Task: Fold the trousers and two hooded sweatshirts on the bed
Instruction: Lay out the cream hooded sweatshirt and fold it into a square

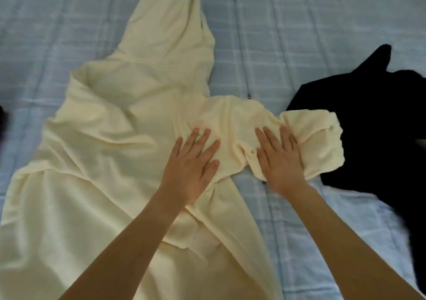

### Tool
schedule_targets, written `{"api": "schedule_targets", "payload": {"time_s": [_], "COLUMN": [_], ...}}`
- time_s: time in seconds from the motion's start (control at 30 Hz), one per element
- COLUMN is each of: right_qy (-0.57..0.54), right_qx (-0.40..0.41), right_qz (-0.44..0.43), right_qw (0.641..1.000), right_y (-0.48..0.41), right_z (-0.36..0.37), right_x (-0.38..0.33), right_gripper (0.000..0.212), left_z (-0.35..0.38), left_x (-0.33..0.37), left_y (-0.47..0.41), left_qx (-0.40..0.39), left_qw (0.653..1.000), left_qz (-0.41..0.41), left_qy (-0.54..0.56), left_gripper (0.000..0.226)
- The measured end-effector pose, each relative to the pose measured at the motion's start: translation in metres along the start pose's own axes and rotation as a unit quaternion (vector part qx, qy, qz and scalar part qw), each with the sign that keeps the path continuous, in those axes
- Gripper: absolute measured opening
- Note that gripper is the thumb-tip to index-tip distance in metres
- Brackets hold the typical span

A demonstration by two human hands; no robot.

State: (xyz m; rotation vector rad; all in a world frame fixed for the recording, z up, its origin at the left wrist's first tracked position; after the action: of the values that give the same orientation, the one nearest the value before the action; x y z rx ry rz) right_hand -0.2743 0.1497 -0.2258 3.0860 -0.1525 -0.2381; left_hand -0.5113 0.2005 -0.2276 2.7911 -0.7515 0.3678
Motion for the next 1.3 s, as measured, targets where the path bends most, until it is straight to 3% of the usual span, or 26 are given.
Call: {"api": "schedule_targets", "payload": {"time_s": [0.1,0.2,0.3,0.37,0.43,0.6,0.67,0.73,0.83,0.93,1.03,1.1,1.2,1.3], "right_qy": [-0.071,-0.18,-0.134,-0.052,-0.004,-0.065,-0.043,-0.031,-0.117,-0.241,-0.186,-0.164,-0.207,-0.219], "right_qx": [-0.02,0.098,0.229,0.26,0.25,0.116,0.093,0.121,0.187,0.155,0.131,0.167,0.249,0.314], "right_qz": [0.008,0.046,0.112,0.151,0.185,0.26,0.252,0.236,0.172,0.152,0.115,0.079,0.041,0.016], "right_qw": [0.997,0.978,0.958,0.952,0.95,0.956,0.962,0.964,0.96,0.946,0.967,0.969,0.945,0.924], "right_y": [0.007,0.014,0.041,0.051,0.049,0.04,0.044,0.052,0.072,0.081,0.077,0.074,0.07,0.072], "right_z": [-0.002,-0.035,-0.058,-0.06,-0.058,-0.041,-0.038,-0.045,-0.059,-0.065,-0.071,-0.076,-0.087,-0.107], "right_x": [0.003,0.003,0.014,0.026,0.043,0.06,0.061,0.061,0.062,0.067,0.077,0.085,0.093,0.107], "right_gripper": [0.062,0.046,0.043,0.051,0.06,0.082,0.077,0.062,0.046,0.047,0.048,0.047,0.043,0.039], "left_z": [0.0,-0.012,-0.025,-0.019,-0.002,0.023,0.022,0.024,0.024,0.022,0.022,0.021,0.009,-0.006], "left_x": [0.0,0.009,0.021,0.027,0.031,0.025,0.025,0.025,0.024,0.023,0.023,0.023,0.043,0.105], "left_y": [0.0,-0.002,-0.006,-0.007,-0.008,-0.012,-0.012,-0.013,-0.013,-0.012,-0.013,-0.013,-0.009,-0.008], "left_qx": [0.008,0.016,0.055,0.052,0.027,0.038,0.046,0.053,0.063,0.064,0.053,0.037,0.044,0.092], "left_qw": [1.0,0.999,0.998,0.997,0.999,0.998,0.998,0.998,0.997,0.997,0.998,0.999,0.998,0.989], "left_qz": [0.0,-0.005,0.026,0.051,0.045,0.028,0.028,0.025,0.022,0.025,0.024,0.017,-0.017,0.028], "left_qy": [-0.023,-0.03,-0.032,-0.03,-0.013,-0.043,-0.037,-0.038,-0.024,-0.018,-0.016,-0.018,0.048,0.11], "left_gripper": [0.057,0.056,0.053,0.056,0.058,0.058,0.057,0.056,0.056,0.055,0.056,0.06,0.063,0.055]}}
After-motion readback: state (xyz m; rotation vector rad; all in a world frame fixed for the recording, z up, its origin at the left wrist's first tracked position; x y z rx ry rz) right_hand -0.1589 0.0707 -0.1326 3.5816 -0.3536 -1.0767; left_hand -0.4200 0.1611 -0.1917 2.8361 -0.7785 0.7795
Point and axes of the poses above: each hand's wrist, its own y-axis away from the middle knuckle, its own z-axis out of the palm, x = y × z, the point moved 1 cm from there along -y, towards the middle knuckle, and after that the axes turned 6 degrees about -z, right-handed, at the moved point
